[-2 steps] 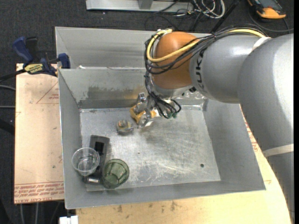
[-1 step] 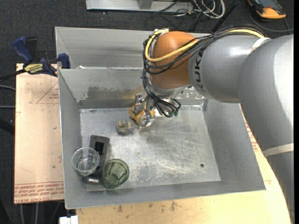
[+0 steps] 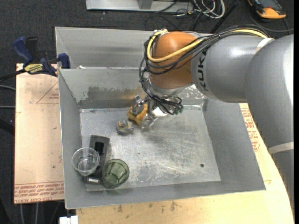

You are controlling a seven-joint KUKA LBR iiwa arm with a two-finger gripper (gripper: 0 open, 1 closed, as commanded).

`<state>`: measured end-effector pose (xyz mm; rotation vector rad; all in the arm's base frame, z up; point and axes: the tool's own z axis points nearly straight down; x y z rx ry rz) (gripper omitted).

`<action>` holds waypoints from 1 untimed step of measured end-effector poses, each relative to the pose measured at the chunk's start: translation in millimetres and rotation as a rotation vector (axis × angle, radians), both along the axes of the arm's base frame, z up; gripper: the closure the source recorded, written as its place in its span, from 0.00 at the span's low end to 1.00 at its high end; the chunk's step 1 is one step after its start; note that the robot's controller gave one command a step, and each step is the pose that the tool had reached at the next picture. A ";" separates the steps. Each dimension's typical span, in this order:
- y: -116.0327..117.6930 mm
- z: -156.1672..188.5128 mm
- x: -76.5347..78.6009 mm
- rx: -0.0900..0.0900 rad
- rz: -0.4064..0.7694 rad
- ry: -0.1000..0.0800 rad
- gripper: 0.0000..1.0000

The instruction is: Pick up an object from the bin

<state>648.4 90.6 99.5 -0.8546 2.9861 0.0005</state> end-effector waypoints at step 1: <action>-0.6 -1.5 -0.2 0.004 -0.146 0.004 1.00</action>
Offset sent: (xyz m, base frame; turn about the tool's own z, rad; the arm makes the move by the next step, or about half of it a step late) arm -0.0010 0.0005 -0.0295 0.1111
